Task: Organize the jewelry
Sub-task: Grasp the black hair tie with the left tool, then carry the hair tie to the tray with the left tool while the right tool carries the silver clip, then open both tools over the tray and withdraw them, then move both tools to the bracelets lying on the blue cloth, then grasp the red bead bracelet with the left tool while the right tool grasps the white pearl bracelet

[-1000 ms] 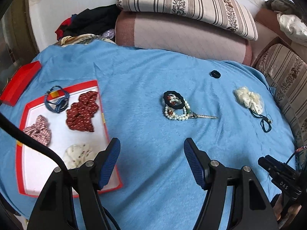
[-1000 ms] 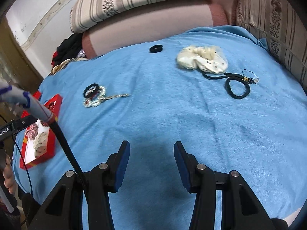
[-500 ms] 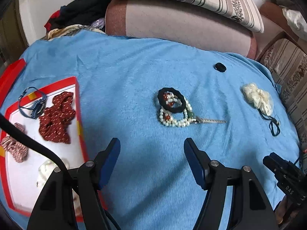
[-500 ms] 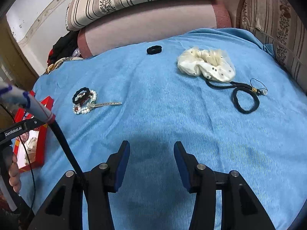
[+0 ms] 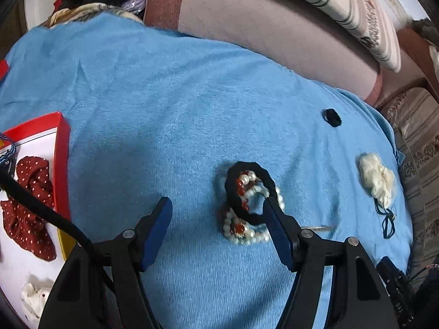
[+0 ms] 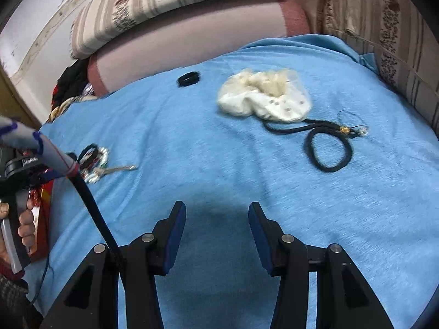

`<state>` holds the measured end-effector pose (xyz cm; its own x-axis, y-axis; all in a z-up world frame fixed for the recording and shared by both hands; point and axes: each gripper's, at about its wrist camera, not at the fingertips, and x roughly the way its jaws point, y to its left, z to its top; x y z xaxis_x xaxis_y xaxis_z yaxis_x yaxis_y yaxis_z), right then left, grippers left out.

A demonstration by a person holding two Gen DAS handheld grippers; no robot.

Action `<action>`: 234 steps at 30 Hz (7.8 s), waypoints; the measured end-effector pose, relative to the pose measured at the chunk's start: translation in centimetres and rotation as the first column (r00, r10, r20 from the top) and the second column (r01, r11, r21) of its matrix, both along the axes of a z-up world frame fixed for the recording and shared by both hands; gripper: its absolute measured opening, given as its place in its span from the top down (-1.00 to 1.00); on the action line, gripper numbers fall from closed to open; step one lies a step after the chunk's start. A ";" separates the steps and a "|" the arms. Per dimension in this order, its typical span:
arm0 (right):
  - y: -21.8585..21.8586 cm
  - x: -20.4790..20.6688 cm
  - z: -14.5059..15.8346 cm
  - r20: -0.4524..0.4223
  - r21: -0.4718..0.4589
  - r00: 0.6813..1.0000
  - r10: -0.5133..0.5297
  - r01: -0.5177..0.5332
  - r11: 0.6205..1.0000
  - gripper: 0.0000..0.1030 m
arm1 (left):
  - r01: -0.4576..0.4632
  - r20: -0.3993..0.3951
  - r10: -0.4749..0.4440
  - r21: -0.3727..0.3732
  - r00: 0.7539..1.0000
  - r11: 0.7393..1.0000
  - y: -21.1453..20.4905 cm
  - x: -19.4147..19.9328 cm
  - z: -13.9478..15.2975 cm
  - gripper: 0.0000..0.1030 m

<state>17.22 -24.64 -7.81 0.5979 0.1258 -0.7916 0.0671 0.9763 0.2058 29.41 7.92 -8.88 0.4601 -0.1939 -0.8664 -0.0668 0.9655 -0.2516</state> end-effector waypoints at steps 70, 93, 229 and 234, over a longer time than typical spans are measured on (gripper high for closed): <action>20.5 1.9 4.5 0.021 0.055 0.827 0.562 -0.563 0.825 0.86 | -0.120 0.183 0.112 0.031 0.977 0.992 10.7 -12.5 9.1 0.83; 44.0 1.9 0.3 -0.086 0.130 0.635 0.768 -0.757 0.641 0.86 | -0.351 0.053 0.347 0.133 0.936 0.927 24.8 -21.1 2.1 0.83; 13.7 7.9 0.0 -0.047 0.087 0.935 0.352 -0.347 0.934 0.01 | 0.058 0.009 -0.058 0.017 0.998 0.998 1.6 -8.6 -0.5 0.29; 17.8 10.2 -1.2 -0.053 0.090 0.903 0.427 -0.422 0.902 0.01 | 0.067 -0.004 -0.067 -0.022 0.998 0.997 1.6 -8.3 -1.4 0.28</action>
